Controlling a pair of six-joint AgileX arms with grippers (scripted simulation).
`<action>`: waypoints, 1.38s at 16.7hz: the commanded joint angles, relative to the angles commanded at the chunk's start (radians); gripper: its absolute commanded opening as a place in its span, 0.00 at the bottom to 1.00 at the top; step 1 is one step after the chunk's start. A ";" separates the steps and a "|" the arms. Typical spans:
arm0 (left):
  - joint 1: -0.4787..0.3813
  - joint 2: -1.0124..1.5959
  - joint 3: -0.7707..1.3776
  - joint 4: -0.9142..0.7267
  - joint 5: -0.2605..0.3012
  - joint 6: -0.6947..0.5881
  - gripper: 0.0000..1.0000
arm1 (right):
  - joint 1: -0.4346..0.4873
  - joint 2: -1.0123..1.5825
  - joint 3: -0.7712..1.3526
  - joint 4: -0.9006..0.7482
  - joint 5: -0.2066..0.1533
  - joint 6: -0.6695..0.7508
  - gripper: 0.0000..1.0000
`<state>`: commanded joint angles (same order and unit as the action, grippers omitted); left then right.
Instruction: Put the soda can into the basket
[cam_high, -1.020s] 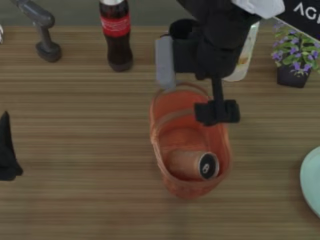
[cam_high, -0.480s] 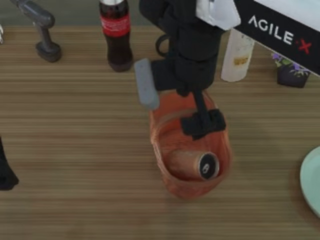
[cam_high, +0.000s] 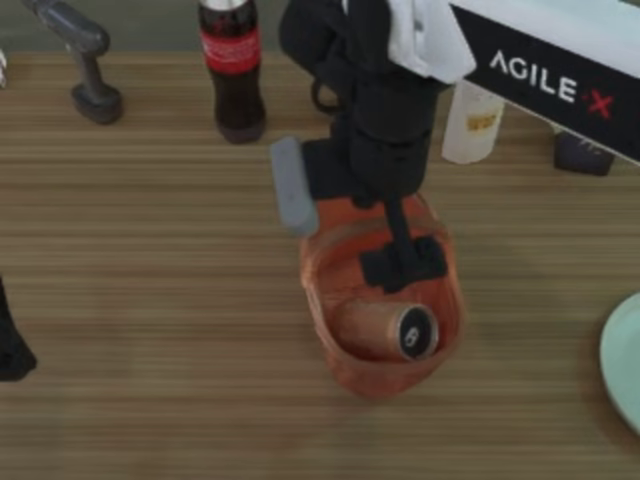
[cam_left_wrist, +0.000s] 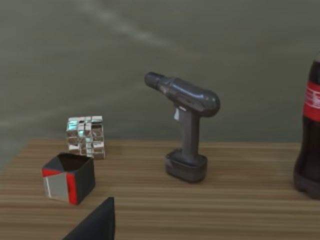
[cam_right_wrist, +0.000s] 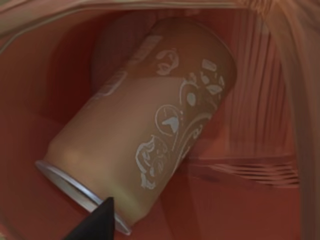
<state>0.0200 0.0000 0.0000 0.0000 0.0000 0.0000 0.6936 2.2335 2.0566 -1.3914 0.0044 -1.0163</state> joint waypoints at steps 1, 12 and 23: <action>0.000 0.000 0.000 0.000 0.000 0.000 1.00 | 0.000 0.000 0.000 0.000 0.000 0.000 1.00; 0.000 0.000 0.000 0.000 0.000 0.000 1.00 | 0.000 0.000 0.000 0.000 0.000 0.000 0.32; 0.000 0.000 0.000 0.000 0.000 0.000 1.00 | 0.000 0.000 0.000 0.000 0.000 0.000 0.00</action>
<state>0.0200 0.0000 0.0000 0.0000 0.0000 0.0000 0.6936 2.2334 2.0563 -1.3912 0.0044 -1.0163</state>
